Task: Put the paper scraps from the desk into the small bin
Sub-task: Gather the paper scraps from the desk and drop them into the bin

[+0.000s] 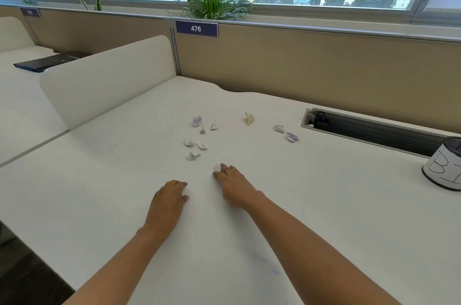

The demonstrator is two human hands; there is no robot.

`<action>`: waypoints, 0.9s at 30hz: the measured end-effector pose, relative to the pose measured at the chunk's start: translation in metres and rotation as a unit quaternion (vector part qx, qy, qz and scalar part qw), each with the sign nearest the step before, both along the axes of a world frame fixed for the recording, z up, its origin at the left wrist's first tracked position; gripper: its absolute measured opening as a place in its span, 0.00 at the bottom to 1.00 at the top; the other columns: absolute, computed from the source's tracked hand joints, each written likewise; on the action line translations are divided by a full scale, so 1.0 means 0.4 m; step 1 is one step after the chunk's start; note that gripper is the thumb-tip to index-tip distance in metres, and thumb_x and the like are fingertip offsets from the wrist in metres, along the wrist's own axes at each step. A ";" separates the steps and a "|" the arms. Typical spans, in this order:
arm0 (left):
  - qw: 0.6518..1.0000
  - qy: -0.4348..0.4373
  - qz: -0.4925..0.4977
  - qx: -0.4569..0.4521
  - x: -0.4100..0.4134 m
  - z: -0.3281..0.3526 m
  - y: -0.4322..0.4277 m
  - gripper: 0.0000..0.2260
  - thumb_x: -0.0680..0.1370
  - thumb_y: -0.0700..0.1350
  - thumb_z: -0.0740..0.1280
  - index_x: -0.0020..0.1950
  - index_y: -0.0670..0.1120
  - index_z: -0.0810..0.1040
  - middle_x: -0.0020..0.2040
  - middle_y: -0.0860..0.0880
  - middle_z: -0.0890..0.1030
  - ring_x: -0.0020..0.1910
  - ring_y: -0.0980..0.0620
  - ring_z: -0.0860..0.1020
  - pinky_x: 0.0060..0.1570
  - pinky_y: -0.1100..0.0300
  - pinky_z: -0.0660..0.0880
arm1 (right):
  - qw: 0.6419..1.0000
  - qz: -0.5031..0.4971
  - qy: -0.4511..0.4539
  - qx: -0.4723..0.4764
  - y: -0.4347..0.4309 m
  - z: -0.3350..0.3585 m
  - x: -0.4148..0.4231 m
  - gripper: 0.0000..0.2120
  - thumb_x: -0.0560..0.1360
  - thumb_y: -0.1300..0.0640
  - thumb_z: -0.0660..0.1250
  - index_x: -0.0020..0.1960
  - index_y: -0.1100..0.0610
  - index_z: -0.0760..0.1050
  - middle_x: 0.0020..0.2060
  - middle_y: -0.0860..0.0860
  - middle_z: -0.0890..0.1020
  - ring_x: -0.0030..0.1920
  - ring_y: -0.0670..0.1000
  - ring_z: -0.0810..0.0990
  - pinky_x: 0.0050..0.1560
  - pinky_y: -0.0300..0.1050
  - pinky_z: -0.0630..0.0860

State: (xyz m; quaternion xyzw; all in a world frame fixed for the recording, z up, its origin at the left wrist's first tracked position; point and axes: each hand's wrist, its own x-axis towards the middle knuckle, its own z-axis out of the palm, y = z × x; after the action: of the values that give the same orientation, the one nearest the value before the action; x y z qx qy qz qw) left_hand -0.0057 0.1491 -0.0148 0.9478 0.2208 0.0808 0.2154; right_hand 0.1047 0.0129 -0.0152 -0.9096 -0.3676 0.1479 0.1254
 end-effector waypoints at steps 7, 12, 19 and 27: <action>0.999 -0.013 -0.006 -0.051 0.007 0.004 -0.012 0.15 0.75 0.38 0.66 0.62 0.41 0.76 0.56 0.42 0.79 0.56 0.45 0.77 0.55 0.61 0.69 | 0.993 -0.019 -0.094 0.075 -0.026 -0.019 -0.007 0.11 0.76 0.69 0.54 0.51 0.66 0.74 0.48 0.61 0.78 0.52 0.60 0.74 0.41 0.49 0.69; 0.997 -0.024 -0.040 -0.061 0.034 0.008 -0.052 0.14 0.74 0.39 0.69 0.59 0.41 0.78 0.44 0.48 0.75 0.45 0.52 0.72 0.48 0.65 0.64 | 0.990 -0.032 -0.115 0.081 -0.094 -0.017 -0.014 0.08 0.71 0.72 0.57 0.44 0.69 0.75 0.43 0.62 0.80 0.46 0.60 0.75 0.40 0.49 0.70; 0.991 -0.027 -0.105 -0.075 0.118 0.047 -0.175 0.15 0.73 0.39 0.69 0.60 0.42 0.78 0.47 0.46 0.78 0.53 0.48 0.75 0.50 0.67 0.64 | 0.985 -0.123 -0.084 0.085 -0.249 0.004 0.004 0.10 0.69 0.71 0.58 0.46 0.70 0.77 0.46 0.63 0.81 0.49 0.61 0.77 0.44 0.49 0.71; 0.968 -0.019 -0.242 -0.068 0.256 0.128 -0.426 0.16 0.73 0.41 0.70 0.60 0.41 0.77 0.56 0.41 0.80 0.58 0.45 0.76 0.58 0.60 0.70 | 0.954 -0.244 -0.121 0.126 -0.493 0.067 0.034 0.10 0.73 0.69 0.59 0.46 0.64 0.79 0.46 0.58 0.83 0.48 0.56 0.79 0.48 0.45 0.75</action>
State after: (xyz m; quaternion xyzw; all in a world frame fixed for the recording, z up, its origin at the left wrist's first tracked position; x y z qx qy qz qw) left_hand 0.0966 -0.0211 0.0362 0.9544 -0.0140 0.0286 0.2968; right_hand 0.1184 -0.1843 0.0116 -0.9594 -0.1624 -0.0456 0.2259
